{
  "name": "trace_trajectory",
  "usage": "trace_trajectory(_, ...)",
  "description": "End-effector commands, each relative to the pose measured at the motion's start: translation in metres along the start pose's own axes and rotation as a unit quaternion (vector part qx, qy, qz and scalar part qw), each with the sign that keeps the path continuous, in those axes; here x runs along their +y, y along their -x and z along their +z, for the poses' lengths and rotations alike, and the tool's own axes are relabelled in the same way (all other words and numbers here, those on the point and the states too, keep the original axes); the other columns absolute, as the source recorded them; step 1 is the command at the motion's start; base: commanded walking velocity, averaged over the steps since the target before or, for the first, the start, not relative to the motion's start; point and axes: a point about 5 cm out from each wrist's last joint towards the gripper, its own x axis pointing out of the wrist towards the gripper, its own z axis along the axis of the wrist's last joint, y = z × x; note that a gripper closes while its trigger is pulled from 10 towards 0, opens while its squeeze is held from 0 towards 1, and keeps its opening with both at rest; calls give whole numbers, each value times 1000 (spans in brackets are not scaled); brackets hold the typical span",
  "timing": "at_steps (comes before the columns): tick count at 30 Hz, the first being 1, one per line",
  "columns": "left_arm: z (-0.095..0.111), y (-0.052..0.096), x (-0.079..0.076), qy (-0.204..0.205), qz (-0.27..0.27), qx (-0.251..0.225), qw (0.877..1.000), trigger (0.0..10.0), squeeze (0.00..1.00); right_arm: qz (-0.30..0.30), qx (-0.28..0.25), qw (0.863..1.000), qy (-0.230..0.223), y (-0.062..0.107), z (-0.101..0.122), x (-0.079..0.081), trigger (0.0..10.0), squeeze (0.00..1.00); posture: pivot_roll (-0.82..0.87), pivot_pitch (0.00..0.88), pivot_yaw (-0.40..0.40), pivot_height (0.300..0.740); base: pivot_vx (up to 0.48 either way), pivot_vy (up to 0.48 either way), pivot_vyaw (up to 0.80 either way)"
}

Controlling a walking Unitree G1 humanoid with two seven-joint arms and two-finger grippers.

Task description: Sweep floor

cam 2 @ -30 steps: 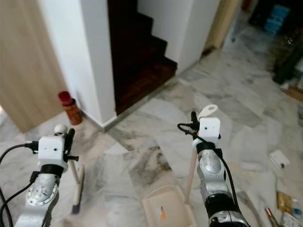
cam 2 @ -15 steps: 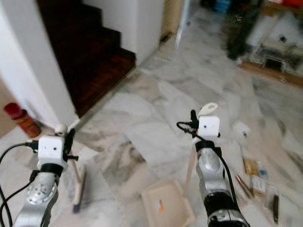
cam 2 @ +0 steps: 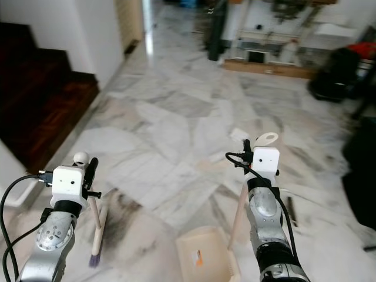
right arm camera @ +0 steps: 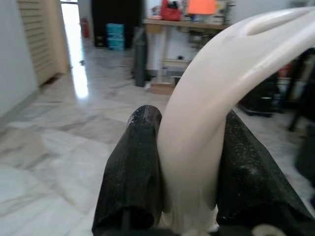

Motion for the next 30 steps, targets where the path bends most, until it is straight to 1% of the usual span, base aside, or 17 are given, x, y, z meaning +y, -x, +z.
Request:
trace_trajectory(1,8,-5,0,-4,-8,-23,1000,10000,0,-5,-10,1000,2,1,3,-2,10000,0,1,44,-2,740,0,0,-800)
trace_trajectory(12,10,-9,-1,0,-13,-28,1000,10000,0,-10,-17,1000,3,3,3,-3,10000,0,-5,33,2,740,0,0,-773)
trace_trajectory(14,10,-8,-1,3,-10,-27,1000,10000,0,-8,-19,1000,2,3,4,-2,10000,0,-1,21,-2,740,0,0,0)
trace_trajectory(18,9,-8,1,1,-6,-27,1000,10000,0,-2,-22,1000,2,1,6,1,10000,0,1,25,-6,740,0,0,0)
trace_trajectory(30,10,-7,2,4,3,-28,1000,10000,0,0,-25,1000,5,2,7,-1,10000,0,-4,62,-19,740,319,0,0)
